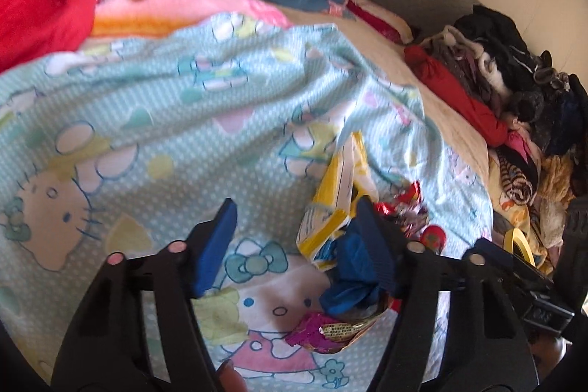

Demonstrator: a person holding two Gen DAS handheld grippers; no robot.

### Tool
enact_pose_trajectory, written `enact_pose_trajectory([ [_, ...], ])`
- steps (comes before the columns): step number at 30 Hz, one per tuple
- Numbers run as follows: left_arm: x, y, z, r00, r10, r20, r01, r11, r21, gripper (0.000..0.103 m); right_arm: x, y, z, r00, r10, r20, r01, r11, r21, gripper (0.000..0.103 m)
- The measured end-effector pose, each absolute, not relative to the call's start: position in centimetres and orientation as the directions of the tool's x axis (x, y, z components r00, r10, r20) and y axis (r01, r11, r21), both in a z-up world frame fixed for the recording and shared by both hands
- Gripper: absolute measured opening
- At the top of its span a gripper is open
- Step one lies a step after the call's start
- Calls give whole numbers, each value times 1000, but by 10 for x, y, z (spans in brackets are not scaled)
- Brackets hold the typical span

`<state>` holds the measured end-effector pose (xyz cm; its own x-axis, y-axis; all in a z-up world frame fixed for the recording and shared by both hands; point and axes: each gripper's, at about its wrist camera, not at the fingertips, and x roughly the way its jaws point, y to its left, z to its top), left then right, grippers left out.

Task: Collect trash
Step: 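Reach the left tool to the yellow-white snack wrapper while the right tool reaches the red candy tube, then close the left tool on the yellow-white wrapper while the right tool grips the red candy tube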

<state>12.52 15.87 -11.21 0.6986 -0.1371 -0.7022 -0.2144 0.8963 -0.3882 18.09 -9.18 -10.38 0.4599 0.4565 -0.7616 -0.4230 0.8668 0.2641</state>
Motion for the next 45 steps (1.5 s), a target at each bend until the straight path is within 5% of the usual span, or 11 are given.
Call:
enact_pose_trajectory([
  [7,138,153,-124,671,-206,-712,-192,879,-436,45,196,-81,-123,386,481,-787,-391,858,333,79],
  [10,145,150,-128,653,-223,-724,-188,879,-439,34,201,-78,-132,346,494,-798,-373,852,366,73],
  [22,155,143,-141,629,-289,-722,-185,846,-500,33,200,-93,-135,294,600,-744,-354,792,498,46],
  [45,128,136,-73,751,-199,-629,-162,868,-469,29,152,-120,-65,430,609,-667,-518,771,370,39],
])
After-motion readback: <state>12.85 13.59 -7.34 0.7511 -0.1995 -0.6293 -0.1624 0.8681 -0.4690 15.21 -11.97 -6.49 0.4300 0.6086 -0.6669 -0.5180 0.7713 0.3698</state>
